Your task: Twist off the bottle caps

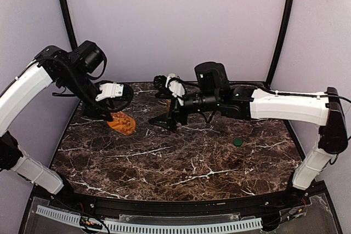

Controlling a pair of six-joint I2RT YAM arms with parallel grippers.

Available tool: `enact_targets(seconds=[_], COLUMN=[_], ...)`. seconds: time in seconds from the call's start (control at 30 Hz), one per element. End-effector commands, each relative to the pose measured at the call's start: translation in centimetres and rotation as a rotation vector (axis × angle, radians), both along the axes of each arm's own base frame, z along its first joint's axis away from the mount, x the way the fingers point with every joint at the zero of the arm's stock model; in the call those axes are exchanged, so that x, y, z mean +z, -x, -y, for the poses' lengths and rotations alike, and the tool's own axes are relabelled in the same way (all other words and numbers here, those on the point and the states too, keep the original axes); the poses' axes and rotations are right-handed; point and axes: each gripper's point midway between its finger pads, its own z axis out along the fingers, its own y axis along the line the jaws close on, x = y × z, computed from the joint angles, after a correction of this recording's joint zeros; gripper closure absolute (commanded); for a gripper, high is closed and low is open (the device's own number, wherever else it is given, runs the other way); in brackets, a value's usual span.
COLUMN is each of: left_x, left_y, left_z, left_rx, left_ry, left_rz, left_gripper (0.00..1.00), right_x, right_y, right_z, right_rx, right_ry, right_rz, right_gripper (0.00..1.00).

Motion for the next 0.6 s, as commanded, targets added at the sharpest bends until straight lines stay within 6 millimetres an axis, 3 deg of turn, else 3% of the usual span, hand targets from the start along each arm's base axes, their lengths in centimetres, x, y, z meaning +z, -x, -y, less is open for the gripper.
enact_targets(seconds=[0.0, 0.1, 0.27, 0.4, 0.57], left_x=[2.2, 3.5, 3.6, 3.7, 4.4], left_y=[4.7, 4.9, 5.1, 5.4, 5.8], left_z=[-0.4, 0.3, 0.8, 1.0, 1.2], left_rx=[0.025, 0.001, -0.022, -0.036, -0.049], left_ry=[0.027, 0.071, 0.068, 0.076, 0.104], left_rz=[-0.181, -0.164, -0.17, -0.176, -0.173], left_gripper=[0.99, 0.99, 0.99, 0.99, 0.99], right_x=[0.4, -1.0, -2.0, -2.9, -3.8], right_y=[1.8, 2.1, 1.3, -0.6, -0.6], right_z=[-3.6, -5.5, -7.8, -8.6, -9.1], right_rx=[0.169, 0.201, 0.174, 0.089, 0.1], right_ry=[-0.056, -0.052, -0.038, -0.024, -0.005], right_rz=[0.024, -0.015, -0.054, -0.068, -0.083], right_gripper=[0.02, 0.02, 0.01, 0.02, 0.07])
